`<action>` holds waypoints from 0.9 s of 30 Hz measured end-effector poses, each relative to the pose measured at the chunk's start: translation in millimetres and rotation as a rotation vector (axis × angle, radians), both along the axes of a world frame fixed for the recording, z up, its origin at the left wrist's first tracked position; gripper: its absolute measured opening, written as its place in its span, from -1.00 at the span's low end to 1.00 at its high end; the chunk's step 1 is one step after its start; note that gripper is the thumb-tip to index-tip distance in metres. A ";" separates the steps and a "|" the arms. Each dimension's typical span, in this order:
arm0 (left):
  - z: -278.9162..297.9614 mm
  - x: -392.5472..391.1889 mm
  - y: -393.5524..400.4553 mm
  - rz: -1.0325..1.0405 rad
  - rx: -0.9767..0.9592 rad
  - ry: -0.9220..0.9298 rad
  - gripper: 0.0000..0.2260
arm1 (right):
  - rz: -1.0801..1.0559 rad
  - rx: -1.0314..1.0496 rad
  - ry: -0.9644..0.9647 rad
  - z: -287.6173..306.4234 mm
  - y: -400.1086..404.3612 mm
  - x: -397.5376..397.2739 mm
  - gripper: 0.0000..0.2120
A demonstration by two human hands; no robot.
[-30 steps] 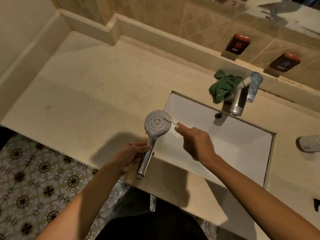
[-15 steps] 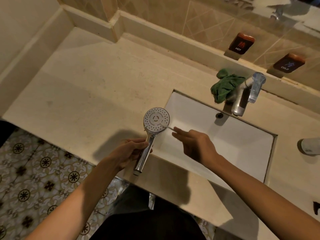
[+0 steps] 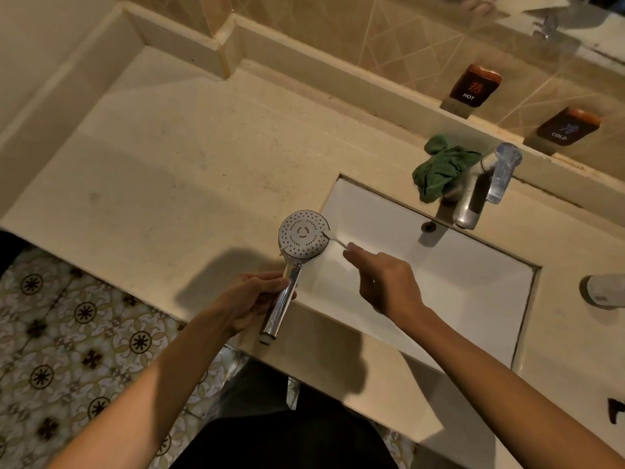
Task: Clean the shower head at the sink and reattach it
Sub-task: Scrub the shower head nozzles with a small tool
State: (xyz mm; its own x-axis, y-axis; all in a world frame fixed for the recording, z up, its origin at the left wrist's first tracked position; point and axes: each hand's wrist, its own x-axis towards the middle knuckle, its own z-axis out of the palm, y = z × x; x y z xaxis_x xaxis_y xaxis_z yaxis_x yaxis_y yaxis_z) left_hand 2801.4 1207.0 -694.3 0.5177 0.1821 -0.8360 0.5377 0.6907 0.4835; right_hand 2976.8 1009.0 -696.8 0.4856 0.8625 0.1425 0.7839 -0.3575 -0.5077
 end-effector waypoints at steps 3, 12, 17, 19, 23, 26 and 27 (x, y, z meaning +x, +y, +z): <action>-3.5 -4.3 0.1 -0.012 -0.009 0.005 -0.77 | 0.052 -0.016 -0.007 1.4 1.0 0.2 -0.54; -5.2 -12.1 8.4 -0.019 0.014 0.013 -0.83 | -0.002 -0.034 0.018 1.2 22.7 7.1 -0.58; -0.6 -9.5 13.7 -0.056 0.082 0.007 -0.84 | -0.028 -0.027 0.016 0.9 39.5 9.4 -0.57; -1.6 -10.7 15.1 -0.072 0.107 0.014 -0.84 | 0.005 -0.054 -0.004 0.8 41.4 9.7 -0.54; -6.6 -15.8 15.2 -0.102 0.131 0.010 -0.82 | -0.030 -0.055 0.034 3.3 43.0 9.9 -0.52; -8.9 -19.2 15.6 -0.088 0.121 0.011 -0.82 | 0.005 -0.082 0.041 4.5 44.0 4.4 -0.50; -9.5 -20.1 16.1 -0.071 0.116 0.009 -0.83 | 0.006 -0.076 0.052 4.4 43.8 0.4 -0.49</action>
State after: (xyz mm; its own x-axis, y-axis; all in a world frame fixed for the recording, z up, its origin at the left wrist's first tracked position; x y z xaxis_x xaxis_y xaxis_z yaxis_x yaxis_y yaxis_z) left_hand 2781.2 1223.1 -703.8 0.5255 0.2406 -0.8161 0.5882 0.5903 0.5528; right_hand 2977.2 1052.8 -692.5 0.4859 0.8725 0.0514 0.7591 -0.3921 -0.5197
